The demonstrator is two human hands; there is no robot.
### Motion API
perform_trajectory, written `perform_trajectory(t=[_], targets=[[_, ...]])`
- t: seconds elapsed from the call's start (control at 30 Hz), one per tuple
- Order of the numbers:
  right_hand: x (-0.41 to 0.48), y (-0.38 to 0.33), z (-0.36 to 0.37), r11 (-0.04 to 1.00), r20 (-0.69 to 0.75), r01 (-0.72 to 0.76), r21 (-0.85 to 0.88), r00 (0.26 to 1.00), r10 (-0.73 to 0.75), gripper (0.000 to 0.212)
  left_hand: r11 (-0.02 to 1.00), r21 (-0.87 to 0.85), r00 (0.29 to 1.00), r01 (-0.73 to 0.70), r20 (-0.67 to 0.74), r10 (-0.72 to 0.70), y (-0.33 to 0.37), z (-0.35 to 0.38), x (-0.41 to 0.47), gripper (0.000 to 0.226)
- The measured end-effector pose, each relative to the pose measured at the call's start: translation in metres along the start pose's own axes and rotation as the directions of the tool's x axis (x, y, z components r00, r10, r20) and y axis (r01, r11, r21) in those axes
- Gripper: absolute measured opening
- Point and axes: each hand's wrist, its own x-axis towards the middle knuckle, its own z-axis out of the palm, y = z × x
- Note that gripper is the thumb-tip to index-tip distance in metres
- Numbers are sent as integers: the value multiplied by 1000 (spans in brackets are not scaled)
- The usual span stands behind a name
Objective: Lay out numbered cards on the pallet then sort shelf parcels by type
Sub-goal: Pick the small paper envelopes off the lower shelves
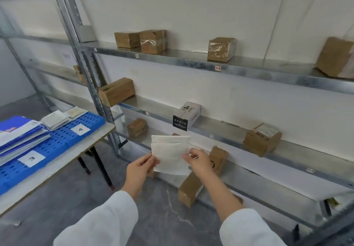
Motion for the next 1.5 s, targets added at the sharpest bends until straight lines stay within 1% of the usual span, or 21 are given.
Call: perform_trajectory(t=[0.07,0.13,0.2,0.3,0.33,0.43,0.5,0.53,0.57,0.63,0.67,0.73,0.8,0.83,0.87,0.97,1.07,1.17,1.23,1.33,1.5], targets=[[16,-20,22,998,37,-17,62,999,15,16,1000,-18,1000,-18,-18,18,8,-21,16,13],[33,-44,45,996,71,-10,85,997,4,21,998,-65,999,-19,-34,17,17,-47,36,16],[53,-66,69,998,116,0,65,993,-8,20,991,-132,999,7,-33,-12,25,-74,57,19],[80,-94,107,1000,176,19,19,984,-22,13,970,-228,994,88,-43,-100,34,-111,83,23],[91,-102,124,999,200,28,28,979,-33,16,960,-262,990,103,-63,-123,36,-126,93,23],[116,-126,169,995,269,-27,92,963,1,35,936,-336,979,107,-130,-158,42,-165,122,21],[135,-136,198,989,312,-86,118,949,46,46,938,-334,967,90,-196,-163,42,-190,141,20],[142,-140,211,988,331,-93,125,943,47,46,945,-314,958,97,-228,-175,42,-201,150,18],[148,-143,222,990,343,-78,119,939,33,40,950,-293,950,111,-249,-188,43,-210,157,17],[161,-146,243,996,369,-14,83,929,-17,21,958,-260,938,122,-286,-197,39,-226,169,16],[169,-148,252,997,382,23,68,923,-47,17,966,-237,939,107,-295,-176,38,-233,175,16],[187,-153,268,996,421,74,50,903,-88,29,980,-189,941,58,-317,-117,36,-244,187,18],[212,-162,284,993,448,115,32,886,-117,41,988,-151,923,31,-376,-87,37,-250,207,29],[224,-168,292,990,465,137,15,876,-128,40,990,-140,910,31,-407,-86,40,-251,218,33],[234,-173,298,988,480,153,3,867,-136,35,989,-143,900,31,-427,-90,43,-251,227,32],[269,-185,317,981,507,193,-5,846,-164,21,986,-166,868,-2,-490,-80,57,-246,252,15],[304,-198,336,975,551,223,7,813,-190,19,989,-144,828,-28,-558,-58,74,-245,279,10],[337,-209,352,965,580,262,10,785,-219,19,983,-176,781,-42,-620,-78,81,-247,307,5],[354,-213,360,958,602,286,8,764,-233,16,982,-181,757,-48,-649,-82,80,-246,320,6],[379,-215,375,960,646,279,11,731,-220,12,981,-186,727,-49,-680,-92,76,-246,341,8],[411,-222,412,969,670,245,1,720,-183,10,986,-159,692,-44,-717,-85,82,-264,379,7]])
